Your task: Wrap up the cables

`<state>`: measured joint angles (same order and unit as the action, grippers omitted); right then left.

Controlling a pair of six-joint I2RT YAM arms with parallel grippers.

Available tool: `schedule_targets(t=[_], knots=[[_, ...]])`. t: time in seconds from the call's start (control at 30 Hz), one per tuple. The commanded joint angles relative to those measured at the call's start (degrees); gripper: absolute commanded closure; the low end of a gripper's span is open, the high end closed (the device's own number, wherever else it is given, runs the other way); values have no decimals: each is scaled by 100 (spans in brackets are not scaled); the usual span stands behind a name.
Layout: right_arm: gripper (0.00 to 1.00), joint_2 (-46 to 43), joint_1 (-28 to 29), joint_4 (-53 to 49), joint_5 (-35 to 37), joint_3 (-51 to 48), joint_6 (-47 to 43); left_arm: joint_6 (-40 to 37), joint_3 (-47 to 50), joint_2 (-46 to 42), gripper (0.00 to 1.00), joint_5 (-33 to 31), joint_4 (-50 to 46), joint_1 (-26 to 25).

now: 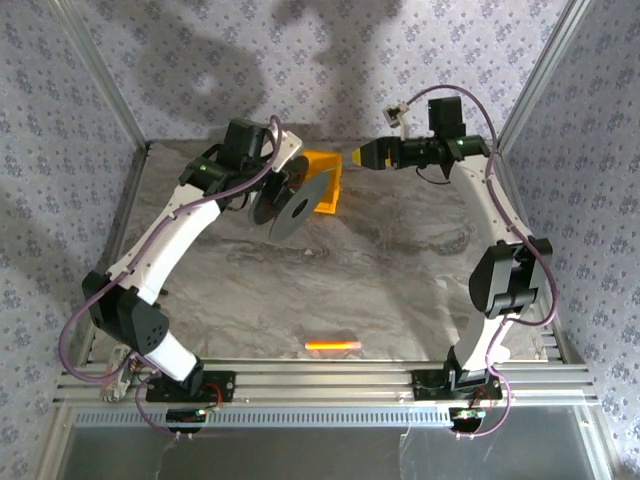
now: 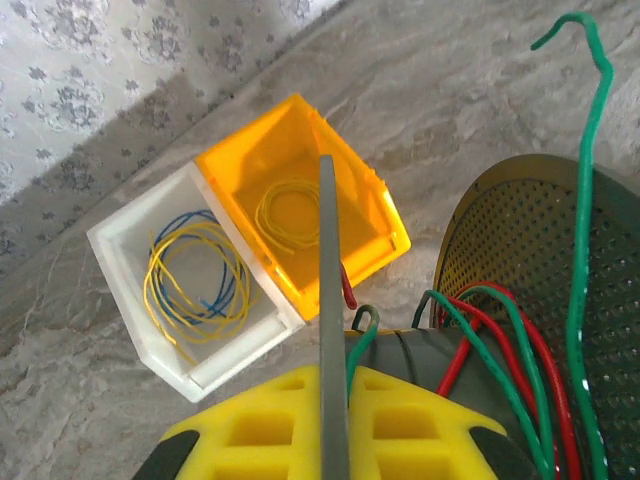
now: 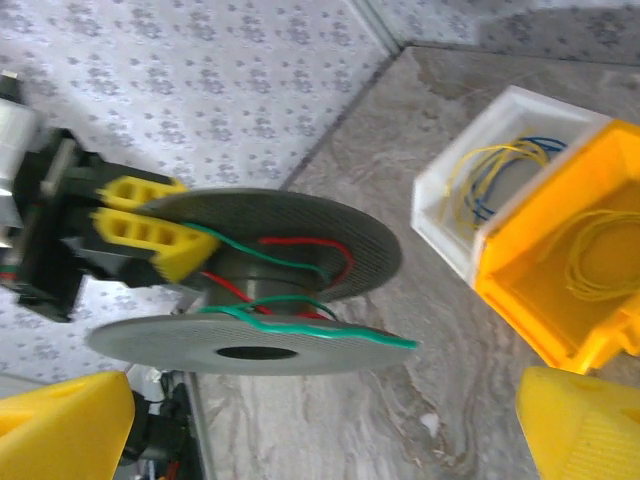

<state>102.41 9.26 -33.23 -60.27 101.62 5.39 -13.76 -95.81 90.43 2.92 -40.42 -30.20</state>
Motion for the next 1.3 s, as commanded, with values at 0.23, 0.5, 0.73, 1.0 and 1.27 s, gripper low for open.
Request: schedule_targets(t=[0.23,0.5,0.73,1.0,1.27], knots=[[0,163,349,132,-831,172,320,-259,-122,-543,100,286,737,1],[0,253,338,650,-755,101,701,-259,-57,-688,100,445,742,-13],[0,393,269,783,-582,55,905,-268,-62,-742,100,499,738,-30],[13,289,278,941,-823,64,1032,-259,0,-738,100,499,738,-36],[29,194,382,945,-1059,46,1103,-252,1,-718,100,499,788,-42]])
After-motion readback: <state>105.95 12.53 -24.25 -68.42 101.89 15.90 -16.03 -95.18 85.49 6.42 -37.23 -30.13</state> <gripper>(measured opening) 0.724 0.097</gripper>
